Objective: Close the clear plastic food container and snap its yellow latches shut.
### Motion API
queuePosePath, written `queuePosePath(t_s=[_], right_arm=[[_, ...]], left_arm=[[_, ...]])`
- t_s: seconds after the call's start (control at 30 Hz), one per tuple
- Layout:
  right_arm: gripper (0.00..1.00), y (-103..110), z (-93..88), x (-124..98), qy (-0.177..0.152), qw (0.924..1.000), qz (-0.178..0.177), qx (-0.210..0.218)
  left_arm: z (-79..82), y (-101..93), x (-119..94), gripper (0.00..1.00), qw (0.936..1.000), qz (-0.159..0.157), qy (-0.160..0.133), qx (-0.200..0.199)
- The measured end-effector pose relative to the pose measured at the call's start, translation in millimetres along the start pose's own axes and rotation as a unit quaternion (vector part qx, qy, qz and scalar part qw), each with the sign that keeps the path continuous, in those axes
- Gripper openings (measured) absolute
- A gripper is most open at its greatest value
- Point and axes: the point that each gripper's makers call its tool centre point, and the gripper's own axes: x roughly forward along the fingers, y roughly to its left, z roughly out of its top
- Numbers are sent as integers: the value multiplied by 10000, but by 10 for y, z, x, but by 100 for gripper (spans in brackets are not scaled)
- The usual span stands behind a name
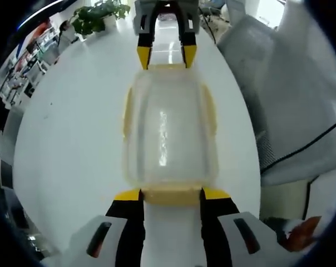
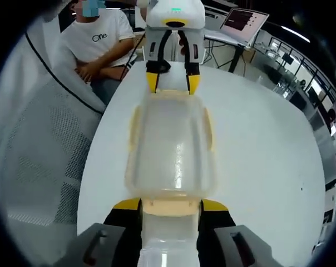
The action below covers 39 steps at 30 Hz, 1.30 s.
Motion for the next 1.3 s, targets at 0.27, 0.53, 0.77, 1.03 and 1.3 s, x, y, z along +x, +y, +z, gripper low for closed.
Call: queuePosePath(t_s=[0.27, 0.53, 0.77, 1.03, 1.3], right_arm=[[36, 43, 32, -182, -54, 10000, -3, -8], [36, 41, 59, -395, -139, 9999, -29, 12], [36, -7, -4, -614, -128, 9999, -101, -13], [36, -34, -126, -814, -96, 9999, -131, 9], [36, -41, -270, -936, -56, 9999, -122, 22]], left_arm=[[126, -34, -161, 36, 10000, 22, 53, 28], [289, -24, -350, 36, 9999, 67, 75, 68], [482, 37, -435, 36, 9998, 134, 59, 116], [696, 96, -453, 36, 9997, 152, 58, 175], [887, 108, -416, 36, 9996, 148, 73, 235]])
